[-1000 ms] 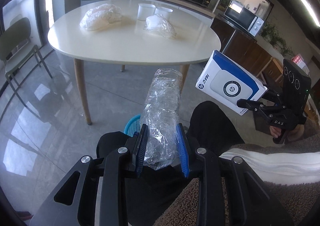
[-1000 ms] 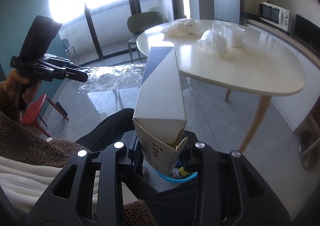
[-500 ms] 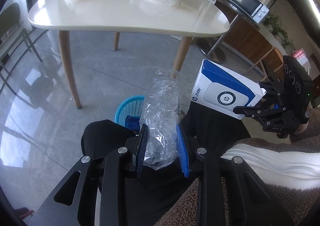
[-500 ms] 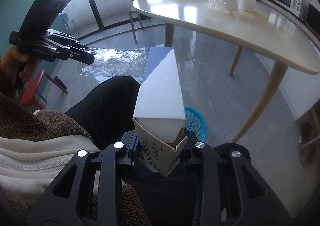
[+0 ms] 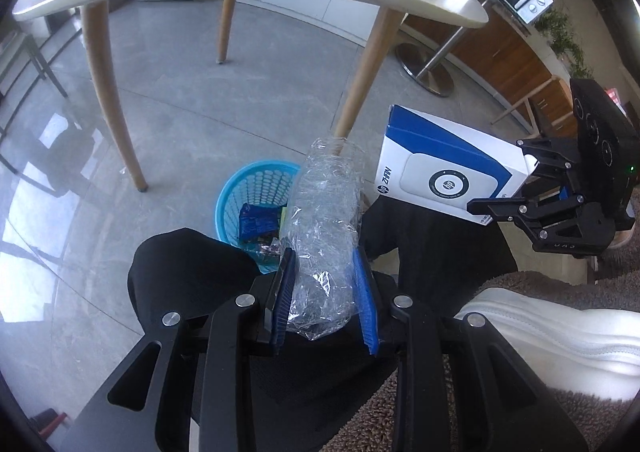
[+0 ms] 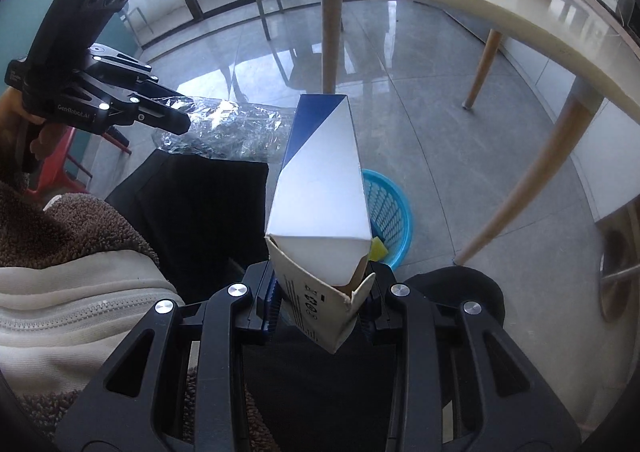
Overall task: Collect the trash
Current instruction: 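Carry the clear bottle and white box down over the wastebasket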
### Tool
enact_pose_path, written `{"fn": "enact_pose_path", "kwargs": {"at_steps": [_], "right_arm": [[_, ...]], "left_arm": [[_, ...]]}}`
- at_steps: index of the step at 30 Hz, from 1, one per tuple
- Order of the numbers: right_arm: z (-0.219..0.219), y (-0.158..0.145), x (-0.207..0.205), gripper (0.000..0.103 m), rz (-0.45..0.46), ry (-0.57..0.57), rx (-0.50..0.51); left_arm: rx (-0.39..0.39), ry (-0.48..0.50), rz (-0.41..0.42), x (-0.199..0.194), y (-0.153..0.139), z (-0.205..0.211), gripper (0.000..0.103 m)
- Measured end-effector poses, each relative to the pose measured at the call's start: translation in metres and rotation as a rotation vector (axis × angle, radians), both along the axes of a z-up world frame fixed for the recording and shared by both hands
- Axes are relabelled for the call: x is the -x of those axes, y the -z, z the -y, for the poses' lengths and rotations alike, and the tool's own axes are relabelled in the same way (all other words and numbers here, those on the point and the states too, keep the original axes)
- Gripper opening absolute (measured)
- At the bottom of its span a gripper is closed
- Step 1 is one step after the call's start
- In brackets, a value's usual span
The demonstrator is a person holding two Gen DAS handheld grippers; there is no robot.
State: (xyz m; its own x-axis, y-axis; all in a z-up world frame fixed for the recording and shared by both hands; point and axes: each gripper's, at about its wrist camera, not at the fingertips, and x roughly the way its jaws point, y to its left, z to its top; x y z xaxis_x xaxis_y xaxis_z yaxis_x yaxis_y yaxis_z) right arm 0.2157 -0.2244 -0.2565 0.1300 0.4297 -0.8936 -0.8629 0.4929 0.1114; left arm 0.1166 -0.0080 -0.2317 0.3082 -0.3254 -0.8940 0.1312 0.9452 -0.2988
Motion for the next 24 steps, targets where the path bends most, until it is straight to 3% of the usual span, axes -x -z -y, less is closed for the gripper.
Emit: {"fn": "enact_pose_path", "kwargs": {"at_steps": [15,24], "right_arm": [[-0.043,0.046,-0.055,0.030,-0.157,-0.054,0.203],[-0.057,0.096,-0.069,0.030,-0.262,-0.030,0.259]], "left_arm": [[-0.099,0.069,-0.144,-0.053,0.048,0.013,0.028],[-0.085,0.076,-0.242,-0.072,0.089,0.012,0.028]]}}
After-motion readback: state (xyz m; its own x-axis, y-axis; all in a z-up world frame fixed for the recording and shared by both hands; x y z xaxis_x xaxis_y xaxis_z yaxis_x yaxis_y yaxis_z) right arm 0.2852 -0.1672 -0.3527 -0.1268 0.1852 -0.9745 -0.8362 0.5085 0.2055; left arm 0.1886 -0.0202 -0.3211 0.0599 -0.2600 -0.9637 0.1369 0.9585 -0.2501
